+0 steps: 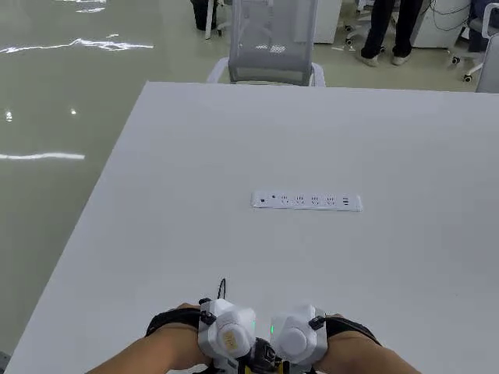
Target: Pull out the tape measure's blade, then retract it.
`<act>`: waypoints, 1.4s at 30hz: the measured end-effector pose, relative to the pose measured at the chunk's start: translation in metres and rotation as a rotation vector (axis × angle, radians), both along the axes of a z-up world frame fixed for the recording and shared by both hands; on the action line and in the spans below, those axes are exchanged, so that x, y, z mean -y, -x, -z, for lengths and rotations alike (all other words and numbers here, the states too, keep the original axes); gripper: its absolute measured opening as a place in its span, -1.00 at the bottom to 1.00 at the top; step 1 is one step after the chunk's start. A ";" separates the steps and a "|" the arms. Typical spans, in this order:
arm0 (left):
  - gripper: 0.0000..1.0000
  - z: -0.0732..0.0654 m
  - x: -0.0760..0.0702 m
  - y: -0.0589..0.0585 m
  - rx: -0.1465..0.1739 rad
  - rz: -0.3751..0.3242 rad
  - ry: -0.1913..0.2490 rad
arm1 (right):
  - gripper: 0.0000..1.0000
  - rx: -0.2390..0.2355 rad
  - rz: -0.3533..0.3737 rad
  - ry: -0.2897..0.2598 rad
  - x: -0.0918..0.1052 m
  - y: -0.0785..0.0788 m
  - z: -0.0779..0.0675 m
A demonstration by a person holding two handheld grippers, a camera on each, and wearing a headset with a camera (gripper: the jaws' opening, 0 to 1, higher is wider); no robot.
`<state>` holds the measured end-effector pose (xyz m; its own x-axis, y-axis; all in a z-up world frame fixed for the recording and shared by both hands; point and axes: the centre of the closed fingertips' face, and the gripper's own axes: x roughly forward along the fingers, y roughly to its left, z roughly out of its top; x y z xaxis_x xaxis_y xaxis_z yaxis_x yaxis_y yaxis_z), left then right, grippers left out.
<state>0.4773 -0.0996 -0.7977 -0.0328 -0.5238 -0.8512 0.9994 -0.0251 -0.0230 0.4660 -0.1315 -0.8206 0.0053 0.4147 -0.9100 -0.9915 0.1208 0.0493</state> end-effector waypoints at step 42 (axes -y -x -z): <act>-0.31 0.000 0.001 0.000 -0.002 -0.002 0.009 | -0.78 0.014 0.008 0.006 0.014 0.001 -0.001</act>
<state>0.4772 -0.1009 -0.7974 -0.0334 -0.5313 -0.8465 0.9994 -0.0238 -0.0245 0.4653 -0.1457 -0.8193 0.0214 0.4088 -0.9124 -0.9910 0.1294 0.0348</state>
